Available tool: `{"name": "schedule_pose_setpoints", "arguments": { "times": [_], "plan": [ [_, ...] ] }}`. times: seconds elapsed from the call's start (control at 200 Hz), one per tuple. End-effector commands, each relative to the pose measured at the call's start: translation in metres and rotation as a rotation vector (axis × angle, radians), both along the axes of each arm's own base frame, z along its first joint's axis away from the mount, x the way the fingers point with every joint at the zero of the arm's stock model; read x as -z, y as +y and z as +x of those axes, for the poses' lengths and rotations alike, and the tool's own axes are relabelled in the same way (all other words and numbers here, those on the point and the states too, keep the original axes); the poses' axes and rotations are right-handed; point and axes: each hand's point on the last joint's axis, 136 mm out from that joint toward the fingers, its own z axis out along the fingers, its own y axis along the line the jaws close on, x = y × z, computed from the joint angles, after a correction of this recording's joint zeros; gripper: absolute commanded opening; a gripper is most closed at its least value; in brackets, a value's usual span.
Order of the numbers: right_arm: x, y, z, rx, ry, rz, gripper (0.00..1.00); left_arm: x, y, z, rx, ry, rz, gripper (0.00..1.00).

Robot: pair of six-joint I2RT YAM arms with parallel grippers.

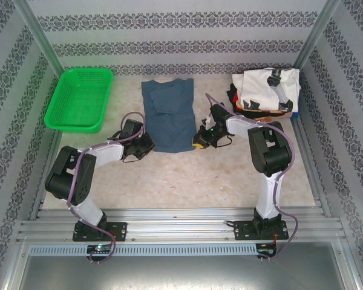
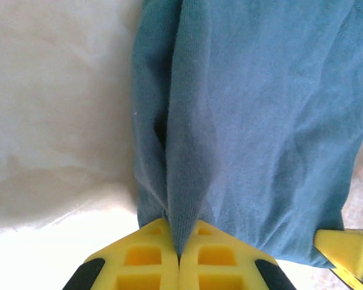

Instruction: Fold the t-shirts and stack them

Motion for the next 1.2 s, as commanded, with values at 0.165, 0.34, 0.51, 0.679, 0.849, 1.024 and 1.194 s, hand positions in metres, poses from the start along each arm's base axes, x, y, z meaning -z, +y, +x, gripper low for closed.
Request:
{"name": "schedule_pose_setpoints", "arguments": {
  "times": [0.165, 0.34, 0.51, 0.679, 0.849, 1.024, 1.194],
  "plan": [
    [-0.033, -0.017, -0.058, -0.006, 0.033, -0.021, 0.00, -0.034, 0.013, -0.066, 0.031, -0.025, 0.055, 0.00],
    [-0.042, -0.021, -0.124, -0.023, 0.089, -0.025, 0.00, -0.020, -0.010, -0.127, 0.066, 0.032, 0.037, 0.00],
    [-0.053, -0.021, -0.191, -0.044, 0.119, -0.055, 0.00, -0.025, -0.026, -0.182, 0.100, 0.054, 0.077, 0.00],
    [-0.076, -0.043, -0.224, -0.018, 0.102, -0.117, 0.00, -0.041, -0.020, -0.215, 0.072, 0.040, 0.126, 0.00],
    [-0.098, -0.041, -0.222, -0.014, 0.079, -0.099, 0.00, -0.064, -0.025, -0.212, 0.067, 0.009, 0.108, 0.00],
    [-0.142, -0.039, -0.190, -0.017, -0.015, -0.088, 0.00, -0.111, -0.012, -0.189, 0.028, -0.068, 0.081, 0.00],
    [-0.161, -0.039, -0.155, -0.005, -0.048, -0.075, 0.01, -0.144, -0.012, -0.149, 0.009, -0.115, -0.005, 0.00]
  ]
}}
